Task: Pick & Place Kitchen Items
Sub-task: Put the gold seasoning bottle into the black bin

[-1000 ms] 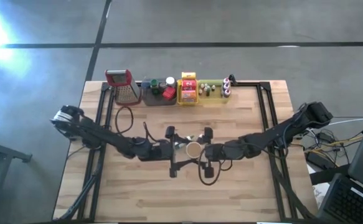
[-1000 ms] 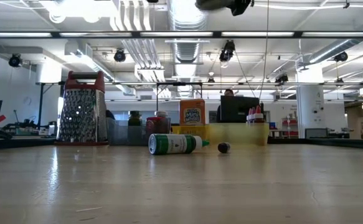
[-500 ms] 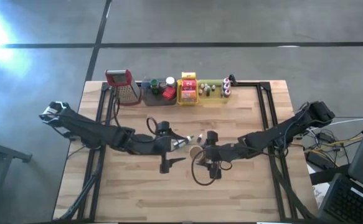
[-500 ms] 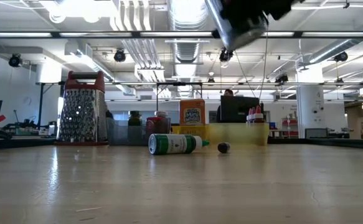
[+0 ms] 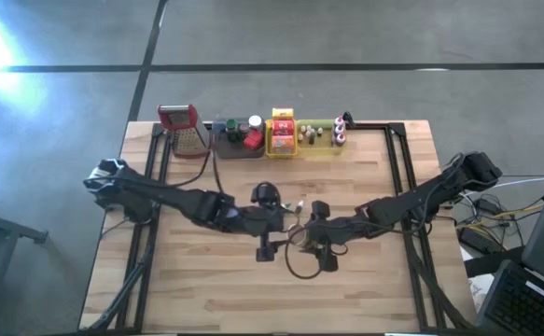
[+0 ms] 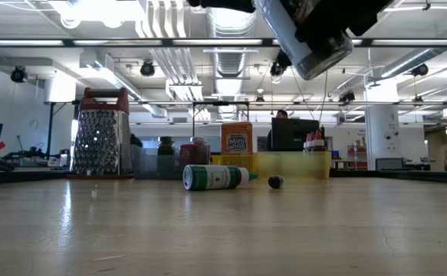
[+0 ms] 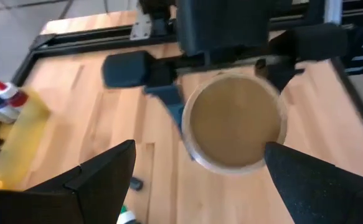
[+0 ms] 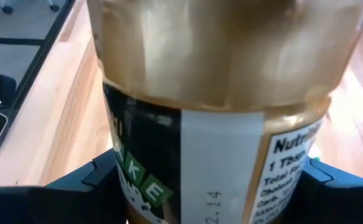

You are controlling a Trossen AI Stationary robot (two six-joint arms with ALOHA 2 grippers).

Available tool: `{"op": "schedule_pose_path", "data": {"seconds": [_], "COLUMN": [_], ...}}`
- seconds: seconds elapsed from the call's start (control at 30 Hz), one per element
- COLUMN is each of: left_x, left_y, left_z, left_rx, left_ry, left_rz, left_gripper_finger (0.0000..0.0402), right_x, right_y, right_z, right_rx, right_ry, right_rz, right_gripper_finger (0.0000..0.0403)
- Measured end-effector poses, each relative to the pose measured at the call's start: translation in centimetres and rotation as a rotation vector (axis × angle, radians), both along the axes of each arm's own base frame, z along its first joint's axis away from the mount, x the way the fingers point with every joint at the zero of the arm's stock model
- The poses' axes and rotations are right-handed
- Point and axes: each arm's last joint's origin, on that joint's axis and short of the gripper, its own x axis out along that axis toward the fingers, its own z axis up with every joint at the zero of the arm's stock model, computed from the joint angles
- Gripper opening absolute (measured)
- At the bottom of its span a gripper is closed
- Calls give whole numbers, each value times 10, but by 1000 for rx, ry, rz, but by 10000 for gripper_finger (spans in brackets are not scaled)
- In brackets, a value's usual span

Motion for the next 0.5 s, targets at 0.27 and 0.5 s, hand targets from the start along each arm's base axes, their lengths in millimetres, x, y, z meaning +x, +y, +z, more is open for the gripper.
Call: {"op": "schedule_pose_path", "data": {"seconds": [0.27, 0.5], "left_x": [26, 45], "left_y": [2, -1], "left_z": [4, -1], "left_rx": [-51, -145], "left_ry": [116, 193], "left_rz": [-39, -154], "left_gripper_finger": [362, 362], "right_x": [-1, -3], "right_y": [0, 0], "right_z": [-2, -5], "right_rx": [-33, -60], "right_ry": [16, 50], "right_rz": [22, 52], "right_gripper_finger": [268, 272]}}
